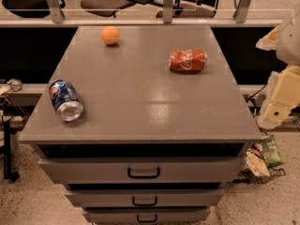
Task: Pick coke can
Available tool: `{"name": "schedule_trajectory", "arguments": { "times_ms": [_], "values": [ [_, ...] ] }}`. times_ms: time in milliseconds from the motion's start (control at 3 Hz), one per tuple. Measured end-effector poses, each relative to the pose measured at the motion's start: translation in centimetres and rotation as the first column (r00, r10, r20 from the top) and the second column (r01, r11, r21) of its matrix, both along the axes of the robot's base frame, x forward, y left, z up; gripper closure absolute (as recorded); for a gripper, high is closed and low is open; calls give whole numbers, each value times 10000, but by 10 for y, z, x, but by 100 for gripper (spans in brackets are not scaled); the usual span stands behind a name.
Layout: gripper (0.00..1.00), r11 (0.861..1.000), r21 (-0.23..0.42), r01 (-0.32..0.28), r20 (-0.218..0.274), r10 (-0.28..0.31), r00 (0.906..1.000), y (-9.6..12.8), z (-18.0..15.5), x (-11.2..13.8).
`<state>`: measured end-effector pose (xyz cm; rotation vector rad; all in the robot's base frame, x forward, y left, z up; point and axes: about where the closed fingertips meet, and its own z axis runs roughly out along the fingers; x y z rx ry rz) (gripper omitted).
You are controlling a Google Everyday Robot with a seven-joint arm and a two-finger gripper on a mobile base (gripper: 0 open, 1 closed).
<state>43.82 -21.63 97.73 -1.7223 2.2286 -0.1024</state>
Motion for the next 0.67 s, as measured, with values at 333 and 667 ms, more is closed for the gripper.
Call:
{"name": "schedule_trajectory", "arguments": {
  "times_ms": [333, 667],
  "values": [
    [0, 10000, 26, -27, 54, 27, 10000, 2, -1, 3],
    [0, 9992, 292, -289, 524, 273, 9983, 4, -5, 30]
  ]
}}
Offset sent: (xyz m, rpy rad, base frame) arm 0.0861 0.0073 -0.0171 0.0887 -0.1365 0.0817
